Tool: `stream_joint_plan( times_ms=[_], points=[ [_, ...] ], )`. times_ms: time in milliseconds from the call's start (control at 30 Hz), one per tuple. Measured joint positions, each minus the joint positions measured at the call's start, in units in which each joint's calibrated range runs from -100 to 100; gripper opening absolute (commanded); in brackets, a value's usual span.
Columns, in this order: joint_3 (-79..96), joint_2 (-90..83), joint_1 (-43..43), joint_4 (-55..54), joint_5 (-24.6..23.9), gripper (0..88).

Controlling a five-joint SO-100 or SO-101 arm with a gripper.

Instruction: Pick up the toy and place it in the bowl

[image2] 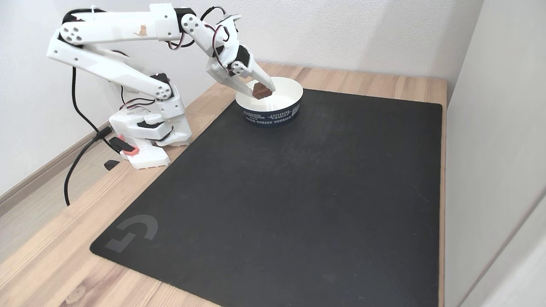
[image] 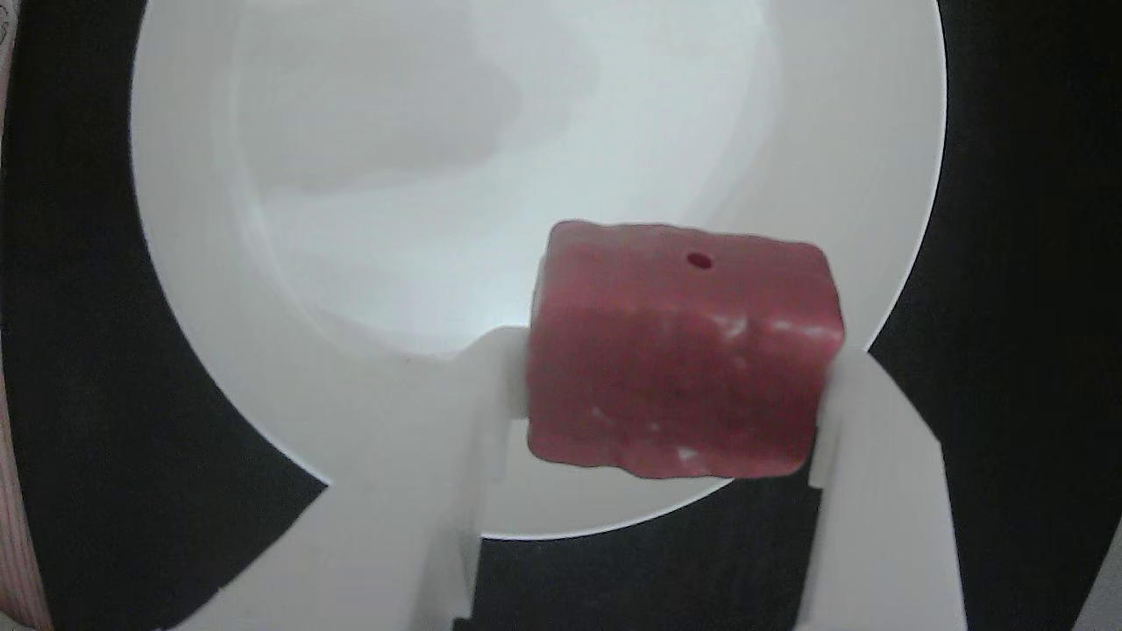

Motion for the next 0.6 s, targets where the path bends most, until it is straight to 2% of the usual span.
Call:
stream_joint_plan(
  times_ms=[367,500,600],
  points=[
    [0.00,0.00,0.00,0.00,-1.65,20.8],
    [-0.19,-0.17,0.25,-1.52,-1.65,2.2],
    [-2.83,-1.08,5.41,-4.90,-1.65,2.4]
  ],
)
